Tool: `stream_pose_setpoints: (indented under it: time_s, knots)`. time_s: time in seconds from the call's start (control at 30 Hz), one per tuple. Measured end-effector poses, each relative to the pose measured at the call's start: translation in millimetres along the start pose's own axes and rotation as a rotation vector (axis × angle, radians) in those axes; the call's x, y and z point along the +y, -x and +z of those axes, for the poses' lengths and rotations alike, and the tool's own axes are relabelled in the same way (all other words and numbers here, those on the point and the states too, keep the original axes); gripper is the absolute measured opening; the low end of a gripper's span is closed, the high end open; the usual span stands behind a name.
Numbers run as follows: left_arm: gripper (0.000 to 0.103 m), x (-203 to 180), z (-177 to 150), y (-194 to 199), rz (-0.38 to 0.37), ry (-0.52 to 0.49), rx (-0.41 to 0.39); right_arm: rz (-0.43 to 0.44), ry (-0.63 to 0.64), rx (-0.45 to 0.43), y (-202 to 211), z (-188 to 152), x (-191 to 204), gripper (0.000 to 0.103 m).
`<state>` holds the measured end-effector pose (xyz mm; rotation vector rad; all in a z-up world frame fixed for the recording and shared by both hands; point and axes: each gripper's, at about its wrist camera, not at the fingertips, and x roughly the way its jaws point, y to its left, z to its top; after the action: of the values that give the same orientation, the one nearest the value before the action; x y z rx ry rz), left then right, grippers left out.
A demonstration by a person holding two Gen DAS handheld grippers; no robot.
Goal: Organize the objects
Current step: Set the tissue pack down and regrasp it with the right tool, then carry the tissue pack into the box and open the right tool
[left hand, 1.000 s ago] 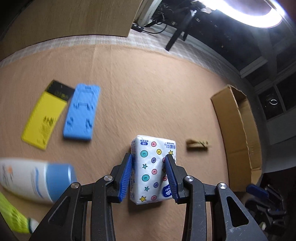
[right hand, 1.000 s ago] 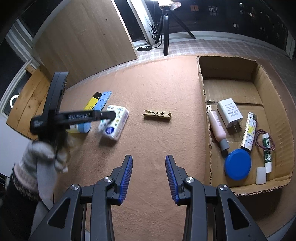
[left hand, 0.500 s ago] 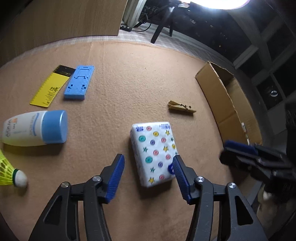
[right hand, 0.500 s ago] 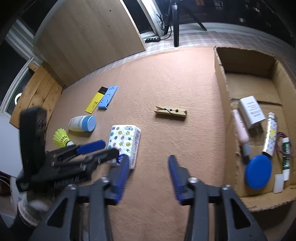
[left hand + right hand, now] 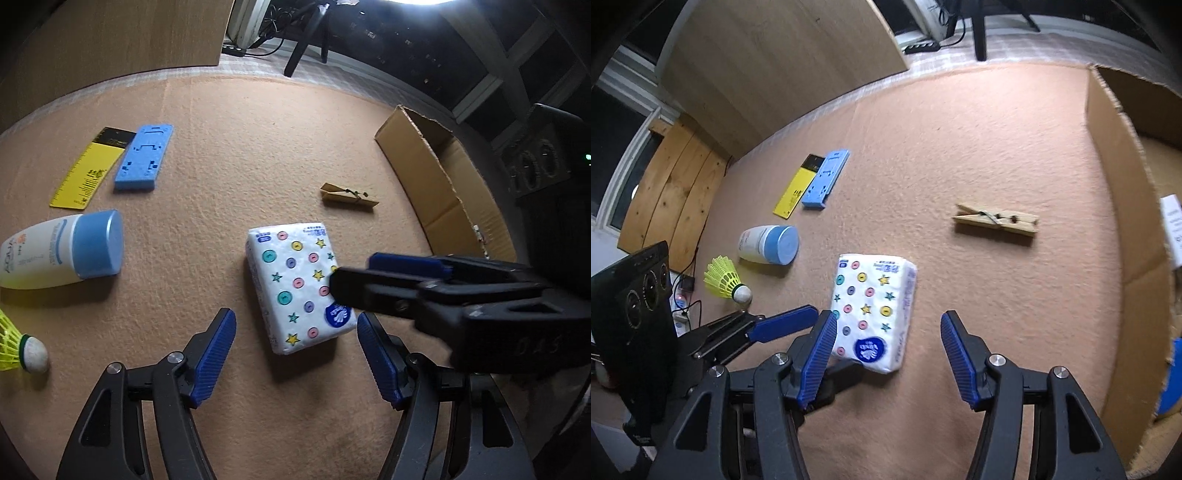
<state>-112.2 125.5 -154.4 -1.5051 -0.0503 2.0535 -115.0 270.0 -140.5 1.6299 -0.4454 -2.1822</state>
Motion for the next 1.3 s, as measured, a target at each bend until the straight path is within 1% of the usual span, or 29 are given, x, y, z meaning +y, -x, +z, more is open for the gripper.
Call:
stream_pose_setpoints:
  time_s: [0.1,0.13,0.2,0.27,0.3,0.4,0.47,0.63,0.83,1.0,1.13,1.3]
  knots:
    - [0.071,-2,1,-2,-0.02,-0.003,-0.001,0.018,-0.007,0.019,-7,2,1,0.055]
    - [0.07,-3,1,-2,-0.022,-0.003,-0.001,0.019,-0.008,0.022,-9,3,1,0.053]
    - [0.066,-2,2,-2,-0.035,0.007,-0.002,0.027,-0.008,0.031,-11,3,1,0.046]
    - [0.059,-2,2,-3,-0.045,0.013,0.002,0.039,-0.007,0.046,-14,3,2,0.037]
    - [0.056,-3,2,-4,-0.045,0.01,0.006,0.045,-0.005,0.052,-15,3,3,0.035]
    - [0.054,-3,1,-4,-0.035,0.005,0.004,0.04,0.001,0.056,-17,4,4,0.033]
    - [0.053,-4,1,-3,-0.034,0.012,0.0,0.036,0.002,0.052,-16,4,4,0.03]
    - [0.053,-13,3,9,-0.048,0.009,-0.026,0.028,0.015,0.018,0,4,5,0.029]
    - [0.053,-45,16,26,-0.052,-0.051,-0.074,0.008,0.026,-0.055,37,5,2,0.029]
    - [0.053,-83,29,30,-0.081,-0.112,-0.099,-0.022,0.022,-0.124,74,1,-9,0.029]
    - [0.053,-115,37,25,-0.11,-0.159,-0.101,-0.056,0.002,-0.166,99,-5,-26,0.029]
    - [0.053,-162,43,14,-0.152,-0.225,-0.088,-0.092,-0.047,-0.208,129,-16,-57,0.029]
